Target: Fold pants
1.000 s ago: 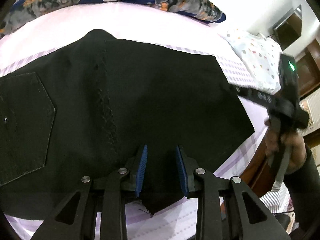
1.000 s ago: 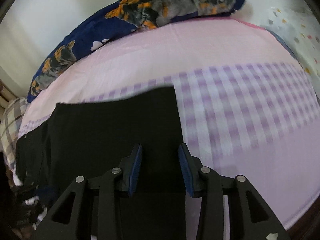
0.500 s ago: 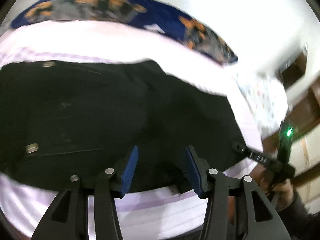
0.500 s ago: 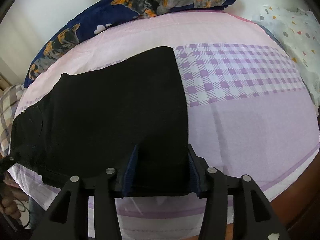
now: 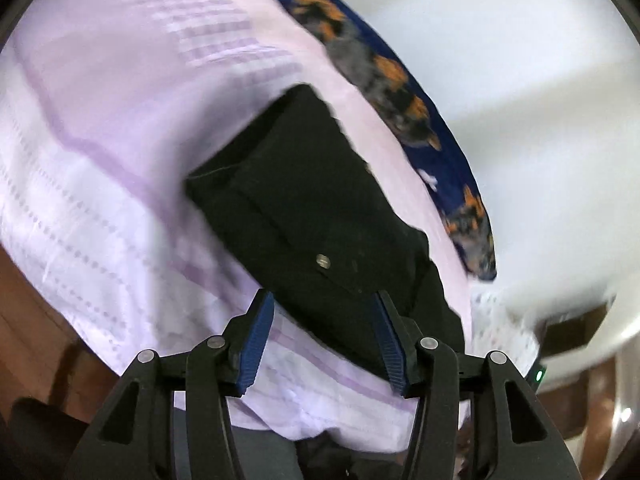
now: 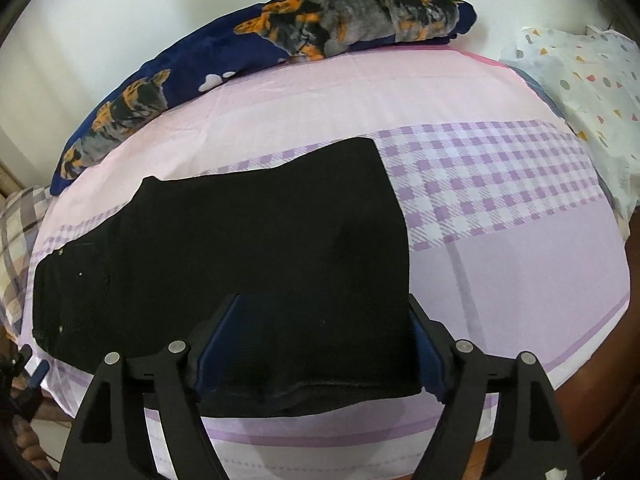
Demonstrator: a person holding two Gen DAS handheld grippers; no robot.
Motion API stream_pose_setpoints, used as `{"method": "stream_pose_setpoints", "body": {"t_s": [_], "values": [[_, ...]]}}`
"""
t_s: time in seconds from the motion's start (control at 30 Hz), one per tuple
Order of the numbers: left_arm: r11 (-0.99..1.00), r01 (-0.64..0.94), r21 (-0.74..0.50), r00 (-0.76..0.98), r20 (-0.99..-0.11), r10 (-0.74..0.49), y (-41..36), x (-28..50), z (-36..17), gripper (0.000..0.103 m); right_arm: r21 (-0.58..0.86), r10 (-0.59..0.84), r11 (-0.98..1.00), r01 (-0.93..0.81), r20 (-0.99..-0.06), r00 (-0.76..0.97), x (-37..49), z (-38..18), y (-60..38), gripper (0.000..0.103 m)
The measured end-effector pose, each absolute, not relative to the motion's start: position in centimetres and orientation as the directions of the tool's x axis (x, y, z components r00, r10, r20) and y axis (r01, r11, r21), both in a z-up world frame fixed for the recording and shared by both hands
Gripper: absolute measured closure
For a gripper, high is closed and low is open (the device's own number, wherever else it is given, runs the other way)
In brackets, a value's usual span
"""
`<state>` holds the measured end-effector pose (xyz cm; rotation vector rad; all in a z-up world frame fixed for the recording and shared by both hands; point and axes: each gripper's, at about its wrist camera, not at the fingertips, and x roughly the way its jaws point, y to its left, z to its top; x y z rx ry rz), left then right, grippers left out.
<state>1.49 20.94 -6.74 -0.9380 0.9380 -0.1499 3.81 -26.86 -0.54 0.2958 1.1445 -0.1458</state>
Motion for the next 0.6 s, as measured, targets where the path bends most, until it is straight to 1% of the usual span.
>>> {"method": "stream_pose_setpoints", "body": {"t_s": [0.17,0.37,0.47,0.6], "values": [[0.587,-0.319,-0.744,0.618,-0.633,-0.466,22.5,1.9,-8.2,0.049,0.099,-0.013,0.961,0.257,-0.915,0.402,3.4,-0.3,-26.6,0.026],[0.521,-0.37,-0.769,0.64,-0.617,-0.457,24.4,2.5,-9.8,0.048,0.107,-0.019,0.952,0.287,-0.914,0.405,2.7,0.2,-27.4,0.026],[0.496,-0.359,-0.791,0.664,-0.59,-0.46,25.2,3.0,-10.3,0.048,0.111,-0.031,0.945,0.308,-0.906,0.421,2.4,0.8,-27.8,0.025],[0.48,-0.345,-0.806,0.706,-0.56,-0.434,25.9,4.1,-10.6,0.048,0.115,-0.043,0.94,0.322,-0.894,0.446,2.2,1.6,-28.0,0.024]]}}
